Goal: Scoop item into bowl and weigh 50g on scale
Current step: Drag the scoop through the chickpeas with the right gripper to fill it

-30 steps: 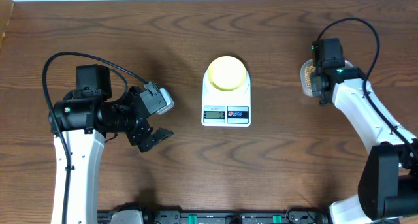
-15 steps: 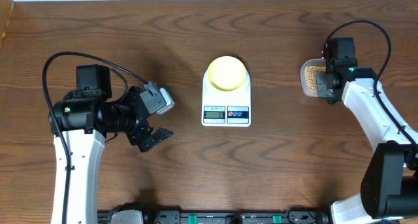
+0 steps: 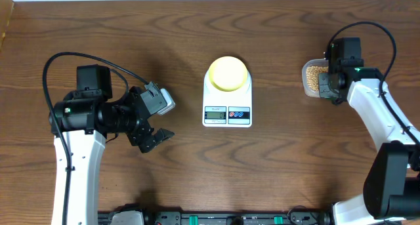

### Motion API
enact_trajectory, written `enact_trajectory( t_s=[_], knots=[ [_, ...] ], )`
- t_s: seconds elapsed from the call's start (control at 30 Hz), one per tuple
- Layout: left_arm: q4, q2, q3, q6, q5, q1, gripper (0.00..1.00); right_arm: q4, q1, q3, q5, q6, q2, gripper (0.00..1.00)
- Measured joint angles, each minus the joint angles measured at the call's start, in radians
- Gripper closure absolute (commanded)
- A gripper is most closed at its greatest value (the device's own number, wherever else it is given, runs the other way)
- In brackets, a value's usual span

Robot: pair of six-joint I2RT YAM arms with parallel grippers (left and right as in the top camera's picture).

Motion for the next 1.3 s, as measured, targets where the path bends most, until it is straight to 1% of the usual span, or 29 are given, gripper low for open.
enact_trajectory(
  t_s=[0.27,0.83,1.1,1.3],
  knots=[
    [0.000,0.000,0.000,0.000,0.000,0.000,0.02,-0.016,-0.040,0.002,-0.069,-0.013,0.005,0.99],
    [0.000,0.000,0.000,0.000,0.000,0.000,0.02,-0.053,-0.056,0.021,-0.142,-0.013,0.033,0.99],
    [0.000,0.000,0.000,0.000,0.000,0.000,0.02,-0.066,-0.068,0.026,-0.185,0.028,0.037,0.99],
    [0.000,0.000,0.000,0.000,0.000,0.000,0.02,-0.079,-0.108,0.034,-0.274,0.058,0.037,0.99]
  ],
)
